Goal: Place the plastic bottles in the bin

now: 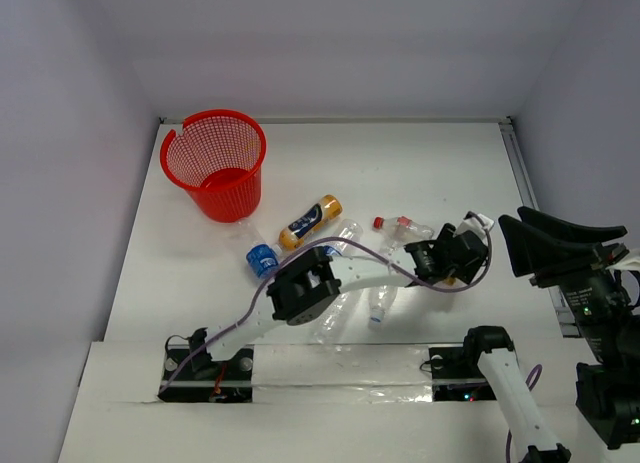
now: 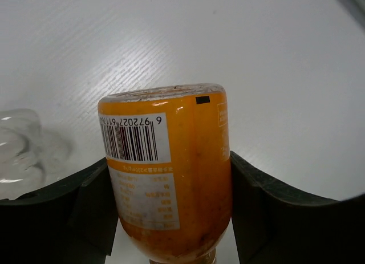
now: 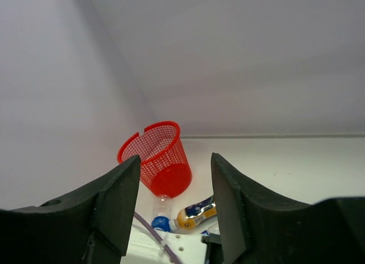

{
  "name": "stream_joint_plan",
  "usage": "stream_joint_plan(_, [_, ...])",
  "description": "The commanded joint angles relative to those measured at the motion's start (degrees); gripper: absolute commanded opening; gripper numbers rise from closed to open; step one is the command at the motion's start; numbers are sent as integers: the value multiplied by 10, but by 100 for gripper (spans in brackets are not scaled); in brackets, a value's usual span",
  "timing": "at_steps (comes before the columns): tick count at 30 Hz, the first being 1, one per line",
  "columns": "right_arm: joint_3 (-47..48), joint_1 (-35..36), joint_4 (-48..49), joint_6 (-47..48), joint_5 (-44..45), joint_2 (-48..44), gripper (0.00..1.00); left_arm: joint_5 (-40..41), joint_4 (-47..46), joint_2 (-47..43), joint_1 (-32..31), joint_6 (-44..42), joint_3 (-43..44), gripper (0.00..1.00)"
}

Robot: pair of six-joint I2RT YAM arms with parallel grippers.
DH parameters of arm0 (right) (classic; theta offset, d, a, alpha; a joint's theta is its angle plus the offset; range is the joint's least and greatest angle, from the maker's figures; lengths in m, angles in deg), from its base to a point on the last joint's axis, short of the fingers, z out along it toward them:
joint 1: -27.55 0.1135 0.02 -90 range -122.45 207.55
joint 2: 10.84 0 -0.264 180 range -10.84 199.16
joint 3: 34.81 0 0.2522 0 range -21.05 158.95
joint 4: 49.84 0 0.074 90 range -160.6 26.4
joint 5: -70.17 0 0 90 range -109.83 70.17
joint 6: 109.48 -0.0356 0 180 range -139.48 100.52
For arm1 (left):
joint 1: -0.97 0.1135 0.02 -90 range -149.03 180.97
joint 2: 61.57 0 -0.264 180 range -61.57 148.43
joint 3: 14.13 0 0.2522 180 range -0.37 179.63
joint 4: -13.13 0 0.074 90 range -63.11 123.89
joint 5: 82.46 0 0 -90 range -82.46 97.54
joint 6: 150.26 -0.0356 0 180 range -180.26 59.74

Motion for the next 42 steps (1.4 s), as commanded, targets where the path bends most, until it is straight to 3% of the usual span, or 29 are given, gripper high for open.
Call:
stream_joint_plan(1, [33,-5,16,4,7,14,55,4,-113,-169,-5,-23,-39,50])
stream_joint_plan(6, [62,-5,15,1,-3,29,49,26,-189,-326,-5,-48,-162,49])
stream_joint_plan(13, [-9,-5,35,-24,-39,25,46,94,-217,-525,47,-59,-319,49])
stream_joint_plan(16, [-67,-5,67,-38,-22,15,46,101,-191,-610,123,-44,-372,48])
stream_joint_plan(20, [-154,-5,94,-46,-65,27,44,99,-167,-725,241,-33,-430,48])
stream_joint_plan(23, [-220,0,94,-27,-50,35,43,95,-143,-762,326,-38,-442,48])
stream_joint_plan(27, [-291,30,95,-11,-22,51,42,77,-134,-769,420,-51,-456,48])
stream_joint_plan(31, [-367,107,104,-8,49,76,43,40,-132,-741,512,-55,-463,48])
stream_joint_plan(32, [-378,122,108,-11,75,90,45,35,-134,-727,547,-56,-465,48])
stream_joint_plan(34, [-400,154,131,-31,104,103,59,22,-141,-713,577,-58,-469,48])
stream_joint_plan(36, [-428,198,146,-44,137,126,79,14,-151,-691,616,-59,-466,48])
stream_joint_plan(37, [-435,211,159,-55,147,136,85,6,-154,-684,625,-59,-464,48])
stream_joint_plan(39, [-447,245,166,-63,170,163,94,4,-157,-663,646,-62,-460,49])
stream_joint_plan(42, [-460,269,177,-78,193,184,100,3,-175,-642,652,-74,-469,51])
